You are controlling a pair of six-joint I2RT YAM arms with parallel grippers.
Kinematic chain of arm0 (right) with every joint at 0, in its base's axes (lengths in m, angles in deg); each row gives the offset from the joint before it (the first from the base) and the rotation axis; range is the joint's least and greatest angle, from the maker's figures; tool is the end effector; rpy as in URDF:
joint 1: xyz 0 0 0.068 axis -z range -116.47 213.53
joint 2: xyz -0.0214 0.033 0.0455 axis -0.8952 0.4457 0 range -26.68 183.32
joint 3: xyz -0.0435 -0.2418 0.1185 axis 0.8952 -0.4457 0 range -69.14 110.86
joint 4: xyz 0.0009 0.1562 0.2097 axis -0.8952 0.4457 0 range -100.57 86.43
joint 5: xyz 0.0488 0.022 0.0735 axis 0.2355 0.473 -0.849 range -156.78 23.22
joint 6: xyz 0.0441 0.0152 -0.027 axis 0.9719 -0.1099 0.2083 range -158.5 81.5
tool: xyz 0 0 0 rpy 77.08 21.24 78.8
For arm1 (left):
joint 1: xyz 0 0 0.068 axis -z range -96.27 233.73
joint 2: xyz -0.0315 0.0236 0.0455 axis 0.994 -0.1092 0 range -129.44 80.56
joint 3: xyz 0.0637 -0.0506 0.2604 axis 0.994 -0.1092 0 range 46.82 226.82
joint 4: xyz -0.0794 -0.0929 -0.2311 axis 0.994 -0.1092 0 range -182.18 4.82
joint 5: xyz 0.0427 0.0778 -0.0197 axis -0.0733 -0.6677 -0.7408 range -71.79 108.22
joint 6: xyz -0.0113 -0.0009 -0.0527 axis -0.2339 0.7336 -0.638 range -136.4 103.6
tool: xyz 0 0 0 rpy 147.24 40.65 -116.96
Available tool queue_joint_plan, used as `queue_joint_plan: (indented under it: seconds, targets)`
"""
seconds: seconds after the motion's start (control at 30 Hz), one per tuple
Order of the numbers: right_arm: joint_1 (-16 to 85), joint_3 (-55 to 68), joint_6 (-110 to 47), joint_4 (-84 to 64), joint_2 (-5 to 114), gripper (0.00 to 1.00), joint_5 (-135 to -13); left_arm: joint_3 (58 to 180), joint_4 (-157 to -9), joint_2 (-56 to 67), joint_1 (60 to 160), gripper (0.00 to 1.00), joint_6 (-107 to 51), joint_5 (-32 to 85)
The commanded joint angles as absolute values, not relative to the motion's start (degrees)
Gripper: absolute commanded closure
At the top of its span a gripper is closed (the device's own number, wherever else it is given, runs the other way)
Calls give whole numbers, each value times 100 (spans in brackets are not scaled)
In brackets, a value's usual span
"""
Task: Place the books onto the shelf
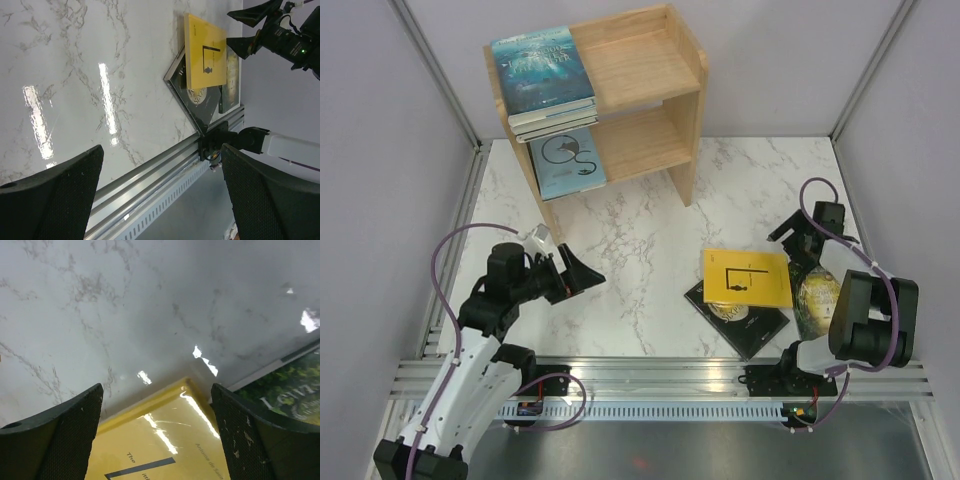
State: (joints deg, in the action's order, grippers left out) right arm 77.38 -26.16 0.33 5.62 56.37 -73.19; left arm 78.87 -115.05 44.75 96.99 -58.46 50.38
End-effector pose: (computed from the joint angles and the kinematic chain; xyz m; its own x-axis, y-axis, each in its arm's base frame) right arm 0.2679 -0.0620 0.1728 -0.5177 0.7692 -0.3746 0.6445 0.6385 0.4207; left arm 0.1329 -0.0509 0.2541 -0.8193 -0.3897 -0.4206 0.1032 0.6213 -0.7767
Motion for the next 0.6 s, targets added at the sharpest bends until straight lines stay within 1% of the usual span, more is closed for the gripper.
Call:
queue_joint_plan:
  seconds: [0.0,0.07,0.1,0.13,0.17,0.23,0.27,0.33,0.37,0.47,0.57]
  targets:
    - [7295,-3011,245,227,5840,8,-7627,7706,-11217,4479,9718,1,-5762,5223]
    - [6944,-3178,517,-1,5840,8,-7679,7653,-11129,4417,9709,1,-5797,5240]
    - [6542,-3222,614,-89,5849,9,-7706,7635,-11050,4400,9718,1,-5814,5249]
    - [6381,-3310,833,-203,5858,9,-7715,7600,-11015,4373,9718,1,-5849,5249]
    - [5866,-3372,948,-283,5866,9,-7732,7583,-10988,4338,9718,1,-5867,5258]
    - [5441,-3564,1351,-510,5805,9,-7750,7556,-10935,4312,9718,1,-5885,5249]
    - [5022,-3618,1475,-573,5761,9,-7733,7539,-10927,4303,9718,1,-5885,5241]
    - [4554,-3723,1765,-765,5656,10,-7663,7486,-10874,4285,9709,1,-5885,5241]
    - [4117,-3724,1993,-828,5621,10,-7636,7442,-10839,4268,9718,1,-5893,5240]
    - [3534,-3680,2231,-994,5498,10,-7574,7240,-10585,4136,9727,1,-6007,5293]
    - [3471,-3662,2171,-1013,5138,9,-7408,6994,-10067,3978,9876,1,-6192,5215]
